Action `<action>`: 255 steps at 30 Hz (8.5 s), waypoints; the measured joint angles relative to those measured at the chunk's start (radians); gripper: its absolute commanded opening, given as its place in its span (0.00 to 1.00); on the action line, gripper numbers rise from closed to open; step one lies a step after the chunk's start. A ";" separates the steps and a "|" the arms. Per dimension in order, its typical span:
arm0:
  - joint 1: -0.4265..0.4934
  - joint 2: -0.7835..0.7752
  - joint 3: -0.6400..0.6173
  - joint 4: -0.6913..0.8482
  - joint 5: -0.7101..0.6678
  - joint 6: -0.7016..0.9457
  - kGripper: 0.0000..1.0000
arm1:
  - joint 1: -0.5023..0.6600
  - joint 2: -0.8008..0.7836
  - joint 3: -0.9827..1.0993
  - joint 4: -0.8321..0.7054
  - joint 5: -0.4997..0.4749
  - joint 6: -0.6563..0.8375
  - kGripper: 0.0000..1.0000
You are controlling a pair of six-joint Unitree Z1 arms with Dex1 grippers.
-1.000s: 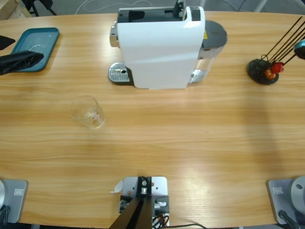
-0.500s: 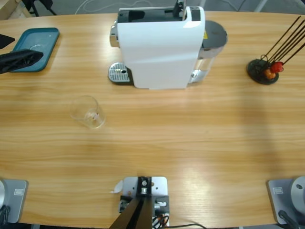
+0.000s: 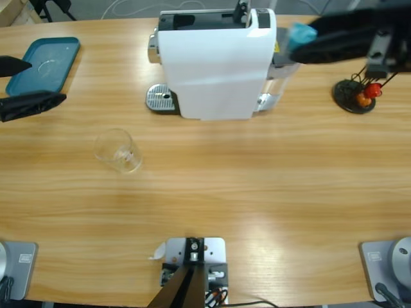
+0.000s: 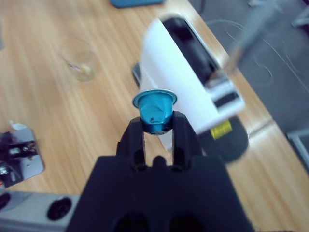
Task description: Pour coffee
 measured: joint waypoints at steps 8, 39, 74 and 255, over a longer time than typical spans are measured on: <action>0.000 -0.016 0.000 0.008 -0.007 0.010 1.00 | 0.041 0.261 -0.339 0.100 0.108 -0.088 0.00; 0.000 -0.027 0.000 0.008 -0.007 0.010 1.00 | -0.014 0.554 -0.485 0.049 0.005 -0.139 0.00; 0.000 -0.025 0.002 0.004 -0.008 0.010 1.00 | -0.038 0.570 -0.485 0.048 -0.022 -0.121 1.00; 0.000 -0.043 0.063 -0.019 -0.009 0.009 1.00 | 0.231 0.307 -0.410 0.223 -0.228 0.517 0.00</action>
